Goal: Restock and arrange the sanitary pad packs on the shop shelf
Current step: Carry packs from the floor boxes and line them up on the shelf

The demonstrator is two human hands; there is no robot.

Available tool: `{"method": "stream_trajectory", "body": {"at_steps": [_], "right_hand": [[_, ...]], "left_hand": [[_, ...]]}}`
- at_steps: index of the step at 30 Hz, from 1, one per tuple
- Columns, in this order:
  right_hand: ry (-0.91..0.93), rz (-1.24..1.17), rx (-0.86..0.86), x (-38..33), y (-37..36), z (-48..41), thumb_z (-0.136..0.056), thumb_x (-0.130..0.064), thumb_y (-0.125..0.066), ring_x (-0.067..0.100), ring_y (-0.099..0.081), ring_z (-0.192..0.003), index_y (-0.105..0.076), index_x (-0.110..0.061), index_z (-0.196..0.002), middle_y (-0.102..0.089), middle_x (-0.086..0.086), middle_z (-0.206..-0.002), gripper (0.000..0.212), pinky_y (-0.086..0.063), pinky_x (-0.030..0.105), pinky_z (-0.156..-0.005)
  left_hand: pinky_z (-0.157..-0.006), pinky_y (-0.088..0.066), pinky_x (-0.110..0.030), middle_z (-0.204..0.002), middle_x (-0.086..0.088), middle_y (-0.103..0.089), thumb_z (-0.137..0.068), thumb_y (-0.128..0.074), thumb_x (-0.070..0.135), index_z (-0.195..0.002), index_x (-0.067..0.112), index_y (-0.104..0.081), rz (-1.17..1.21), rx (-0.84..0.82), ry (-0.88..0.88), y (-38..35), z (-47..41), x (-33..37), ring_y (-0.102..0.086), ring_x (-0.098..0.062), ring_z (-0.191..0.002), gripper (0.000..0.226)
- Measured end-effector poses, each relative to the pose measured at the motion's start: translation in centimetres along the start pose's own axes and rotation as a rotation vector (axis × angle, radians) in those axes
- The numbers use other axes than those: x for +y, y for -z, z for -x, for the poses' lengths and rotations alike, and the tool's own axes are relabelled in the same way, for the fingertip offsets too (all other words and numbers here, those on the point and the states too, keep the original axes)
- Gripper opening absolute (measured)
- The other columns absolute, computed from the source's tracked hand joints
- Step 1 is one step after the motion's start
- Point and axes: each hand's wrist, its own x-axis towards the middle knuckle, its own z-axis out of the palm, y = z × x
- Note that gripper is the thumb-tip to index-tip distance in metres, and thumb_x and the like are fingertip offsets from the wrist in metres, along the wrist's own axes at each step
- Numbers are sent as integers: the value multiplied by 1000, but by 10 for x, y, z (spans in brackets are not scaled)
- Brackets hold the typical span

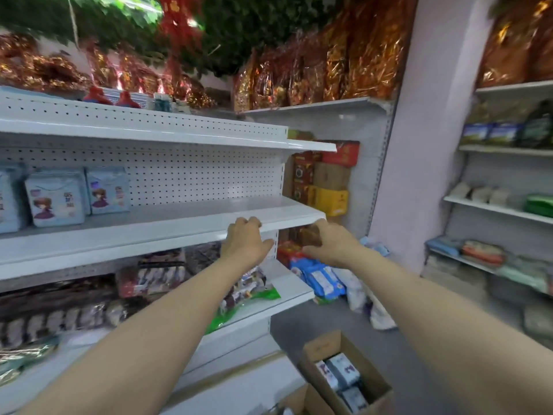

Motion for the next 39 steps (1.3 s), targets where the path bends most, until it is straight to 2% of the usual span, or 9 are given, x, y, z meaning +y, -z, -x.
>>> {"method": "stream_trajectory", "body": {"at_steps": [7,11,18,23,27,33,39], "right_hand": [[-156,16,-17,128,-13,-2,-92,-39,-67,33,-53,-126,-40,-10,-144,-55,19,-137,65,-42,35,-95],[-219,48,-59,194,-29,-26,-94,-41,-64,32,-50,-131,-41,-13,-145,-50,16,-145,62,-41,35,-96],[-281,0,-94,305,-55,-112,-101,-45,-52,30,-45,-136,-40,-11,-148,-49,16,-147,59,-38,37,-106],[-292,-26,-155,375,-64,-181,-103,-43,-50,29,-45,-135,-41,-10,-147,-49,16,-146,56,-37,35,-101],[-299,-40,-217,430,-76,-224,-104,-45,-47,31,-47,-132,-40,-10,-147,-50,18,-143,56,-39,35,-99],[-246,-52,-310,519,-116,-307,-102,-46,-48,33,-49,-131,-42,-13,-147,-52,17,-143,56,-40,39,-103],[-111,-66,-475,600,-194,-382,-103,-42,-48,35,-49,-131,-45,-6,-143,-53,19,-142,54,-39,38,-104]], "left_hand": [[-99,-45,-42,-137,-7,-47,-92,-65,39,-132,18,-54,10,-117,-45,-105,-26,62,-45,-29,-127,47],[-100,-46,-44,-133,-9,-50,-91,-66,42,-131,18,-55,15,-182,-50,-172,-59,86,-48,-31,-124,47],[-93,-46,-41,-127,-11,-53,-93,-57,50,-122,17,-58,13,-248,-27,-291,-145,122,-51,-34,-116,44],[-96,-47,-41,-131,-14,-51,-96,-52,53,-128,15,-57,-6,-310,21,-360,-217,146,-52,-36,-120,49],[-93,-47,-40,-129,-15,-53,-96,-51,54,-119,14,-60,-26,-336,48,-410,-258,163,-54,-37,-117,47],[-92,-47,-39,-131,-16,-55,-97,-48,55,-124,13,-60,-55,-332,155,-491,-311,177,-55,-35,-118,52],[-97,-47,-41,-132,-17,-56,-100,-45,55,-126,10,-61,-57,-353,401,-592,-327,163,-54,-36,-122,54]]}}
